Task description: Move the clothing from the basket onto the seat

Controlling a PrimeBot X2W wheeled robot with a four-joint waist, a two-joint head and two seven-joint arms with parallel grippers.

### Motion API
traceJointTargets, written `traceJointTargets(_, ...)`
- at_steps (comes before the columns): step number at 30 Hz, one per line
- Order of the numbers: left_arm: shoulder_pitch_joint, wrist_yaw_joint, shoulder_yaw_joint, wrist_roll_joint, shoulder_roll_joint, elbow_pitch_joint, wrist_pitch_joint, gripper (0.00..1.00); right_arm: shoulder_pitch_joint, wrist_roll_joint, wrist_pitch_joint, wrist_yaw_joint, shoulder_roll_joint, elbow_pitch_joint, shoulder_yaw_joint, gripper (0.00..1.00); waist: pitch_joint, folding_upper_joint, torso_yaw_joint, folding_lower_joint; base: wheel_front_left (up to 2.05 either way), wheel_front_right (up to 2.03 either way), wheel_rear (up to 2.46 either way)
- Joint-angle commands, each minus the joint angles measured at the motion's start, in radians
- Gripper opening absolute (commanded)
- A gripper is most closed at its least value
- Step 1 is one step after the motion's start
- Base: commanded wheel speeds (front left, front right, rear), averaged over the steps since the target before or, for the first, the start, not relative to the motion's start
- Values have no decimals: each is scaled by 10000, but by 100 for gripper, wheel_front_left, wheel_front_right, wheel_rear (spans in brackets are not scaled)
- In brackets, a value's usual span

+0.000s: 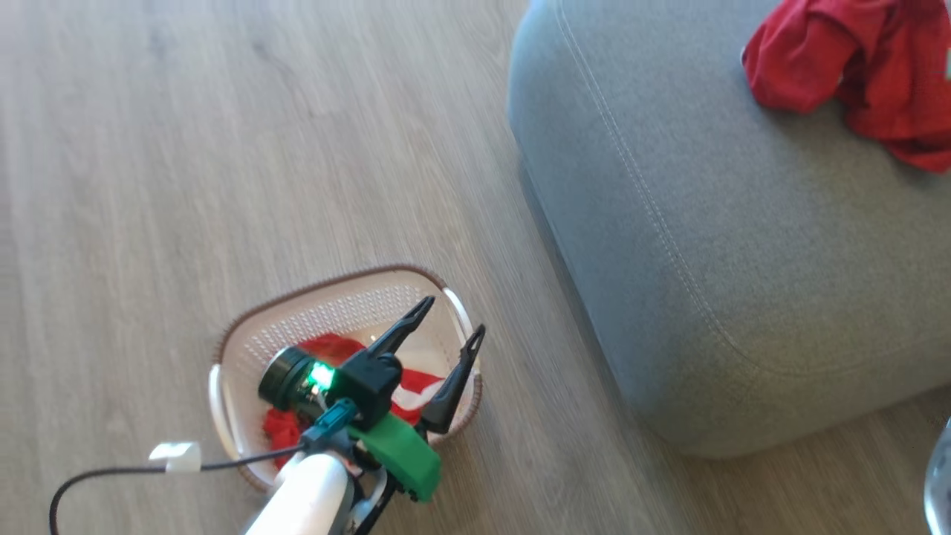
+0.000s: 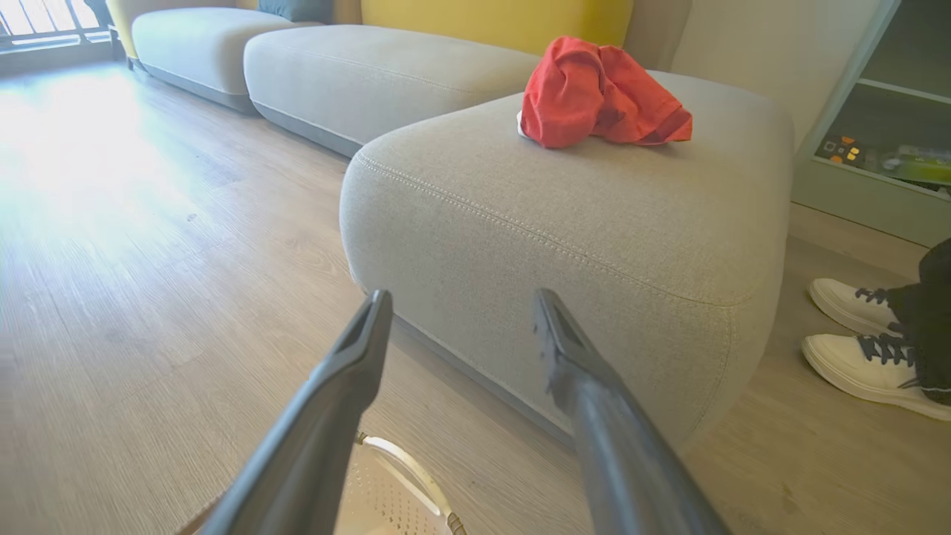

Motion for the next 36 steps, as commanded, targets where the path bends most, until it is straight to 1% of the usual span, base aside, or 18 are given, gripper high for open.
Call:
traceJointTargets(1, 7, -9, 469, -111, -110, -378, -51, 100, 169, 286, -60, -2, 55, -715, 384, 100, -404, -1, 295, 0, 0, 0, 0)
traceJointTargets(3, 123, -9, 651, -193, -189, -412, -51, 100, 815, 702, -60, -2, 86, -1270, 822, 100, -667, -1, 494, 0, 0, 0, 0)
traceJointTargets(4, 123, -9, 651, -193, -189, -412, -51, 100, 815, 702, -60, -2, 86, -1270, 822, 100, -667, -1, 494, 0, 0, 0, 0)
traceJointTargets(5, 161, -9, 773, -218, -222, -434, -51, 100, 1120, 919, -60, -2, 93, -1530, 958, 100, -788, -1, 605, 0, 0, 0, 0)
traceJointTargets(9, 291, -9, 1429, -218, -316, -543, -51, 100, 2129, 1471, -60, -2, 290, -2372, 1251, 100, -1216, -1, 969, 0, 0, 0, 0)
traceJointTargets(12, 425, 58, 1927, -231, -350, -683, -51, 100, 2801, 1671, -60, -2, 426, -2960, 1726, 100, -1439, -1, 1249, 0, 0, 0, 0)
traceJointTargets(13, 462, 161, 2116, -283, -355, -767, -51, 100, 3035, 1935, -60, -2, 588, -3108, 1761, 100, -1502, -1, 1352, 0, 0, 0, 0)
traceJointTargets(15, 569, 562, 2487, -653, -359, -1035, -51, 100, 3490, 2557, -60, -2, 916, -3279, 1743, 100, -1603, -1, 1538, 0, 0, 0, 0)
traceJointTargets(16, 632, 734, 2613, -803, -360, -1122, -51, 100, 3705, 2593, -60, -2, 912, -3412, 1850, 100, -1639, -1, 1636, 0, 0, 0, 0)
traceJointTargets(20, 821, 1213, 2844, -779, -363, -1391, -51, 100, 4618, 2719, -60, -2, 1130, -3824, 2180, 100, -1746, -1, 2055, 0, 0, 0, 0)
traceJointTargets(24, 969, 1586, 3073, -762, -363, -1618, -51, 100, 5446, 2872, -60, -2, 1468, -4148, 2402, 100, -1773, -1, 2398, 0, 0, 0, 0)
traceJointTargets(27, 1041, 1873, 3218, -729, -364, -1787, -51, 100, 6055, 2418, -60, -2, 1524, -4241, 2848, 100, -1772, -1, 2608, 0, 0, 0, 0)
traceJointTargets(29, 1154, 2130, 3338, -678, -364, -1907, -51, 100, 6641, 2361, -60, -2, 1749, -4172, 3016, 100, -1819, -1, 2741, 0, 0, 0, 0)
traceJointTargets(33, 1346, 2431, 3444, -658, -364, -1987, -51, 100, 7296, 2190, -60, -2, 1928, -3907, 3195, 100, -1899, -1, 2831, 0, 0, 0, 0)
traceJointTargets(36, 1510, 2577, 3468, -617, -365, -1971, -51, 100, 7652, 2135, -60, -2, 1999, -3574, 3291, 100, -1956, -1, 2829, 0, 0, 0, 0)
